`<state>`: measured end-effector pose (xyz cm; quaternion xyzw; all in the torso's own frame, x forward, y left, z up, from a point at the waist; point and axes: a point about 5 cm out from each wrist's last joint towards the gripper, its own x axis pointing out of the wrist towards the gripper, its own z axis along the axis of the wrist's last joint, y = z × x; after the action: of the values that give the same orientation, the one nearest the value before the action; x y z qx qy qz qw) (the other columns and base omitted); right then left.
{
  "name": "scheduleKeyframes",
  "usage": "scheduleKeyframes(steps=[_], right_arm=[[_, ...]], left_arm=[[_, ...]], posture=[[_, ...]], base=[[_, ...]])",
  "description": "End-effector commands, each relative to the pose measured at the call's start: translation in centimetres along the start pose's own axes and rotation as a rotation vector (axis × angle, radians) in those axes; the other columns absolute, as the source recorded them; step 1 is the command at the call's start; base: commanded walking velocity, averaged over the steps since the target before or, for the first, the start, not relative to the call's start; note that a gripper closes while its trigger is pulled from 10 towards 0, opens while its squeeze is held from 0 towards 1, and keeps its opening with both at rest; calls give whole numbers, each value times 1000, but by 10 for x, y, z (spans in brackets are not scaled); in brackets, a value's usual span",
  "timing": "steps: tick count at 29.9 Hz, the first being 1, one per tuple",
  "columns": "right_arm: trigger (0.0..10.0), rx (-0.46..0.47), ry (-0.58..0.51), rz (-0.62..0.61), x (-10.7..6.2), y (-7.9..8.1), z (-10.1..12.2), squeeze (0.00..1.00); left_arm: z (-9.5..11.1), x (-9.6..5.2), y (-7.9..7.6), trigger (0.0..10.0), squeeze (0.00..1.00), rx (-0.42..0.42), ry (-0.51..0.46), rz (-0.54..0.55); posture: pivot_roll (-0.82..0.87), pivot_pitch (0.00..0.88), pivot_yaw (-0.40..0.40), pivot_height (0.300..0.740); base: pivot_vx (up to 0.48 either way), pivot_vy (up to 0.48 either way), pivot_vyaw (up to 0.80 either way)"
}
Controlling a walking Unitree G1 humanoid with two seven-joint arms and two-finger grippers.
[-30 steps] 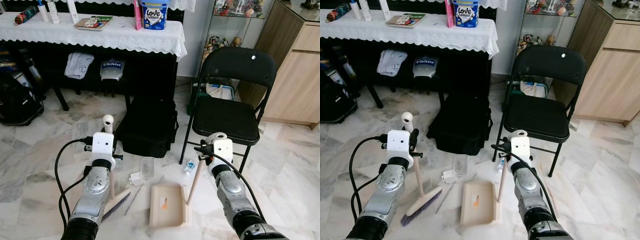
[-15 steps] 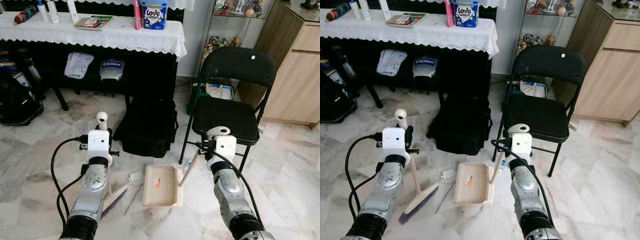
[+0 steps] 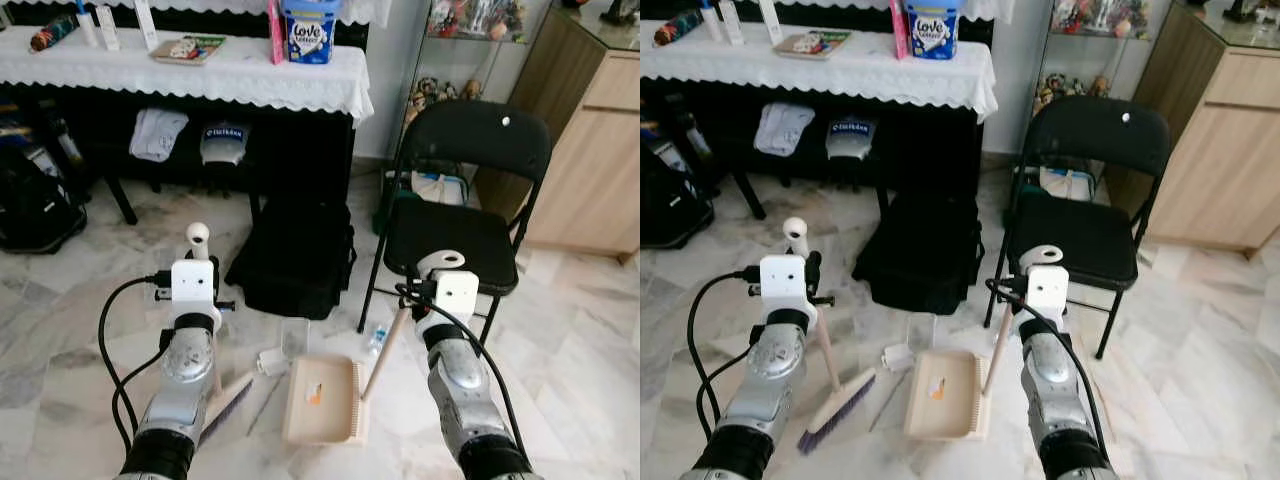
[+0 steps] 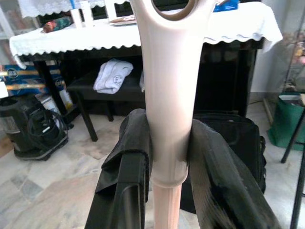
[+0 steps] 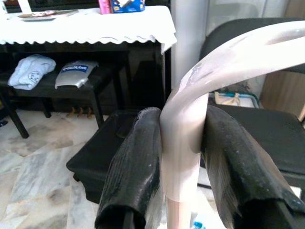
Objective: Sweep floor
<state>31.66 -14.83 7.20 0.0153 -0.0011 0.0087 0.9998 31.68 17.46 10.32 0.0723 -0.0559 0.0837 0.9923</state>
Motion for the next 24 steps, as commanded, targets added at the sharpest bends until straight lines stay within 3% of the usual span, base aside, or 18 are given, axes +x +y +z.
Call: scheduleKeyframes(steps=[1, 17, 24], right_arm=[[10000, 12, -58, 6, 5, 3, 14, 0], [10000, 12, -51, 13, 4, 4, 16, 0], [10000, 13, -47, 14, 4, 5, 16, 0]], left_arm=[[10, 5, 2, 10000, 0, -13, -54, 16], [10, 5, 2, 10000, 0, -19, -58, 26], [10, 6, 3, 10000, 0, -32, -53, 37]], posture=[[5, 0, -34, 740], [3, 0, -38, 740], [4, 0, -38, 740]], base=[[311, 0, 0], [323, 0, 0], [0, 0, 0]])
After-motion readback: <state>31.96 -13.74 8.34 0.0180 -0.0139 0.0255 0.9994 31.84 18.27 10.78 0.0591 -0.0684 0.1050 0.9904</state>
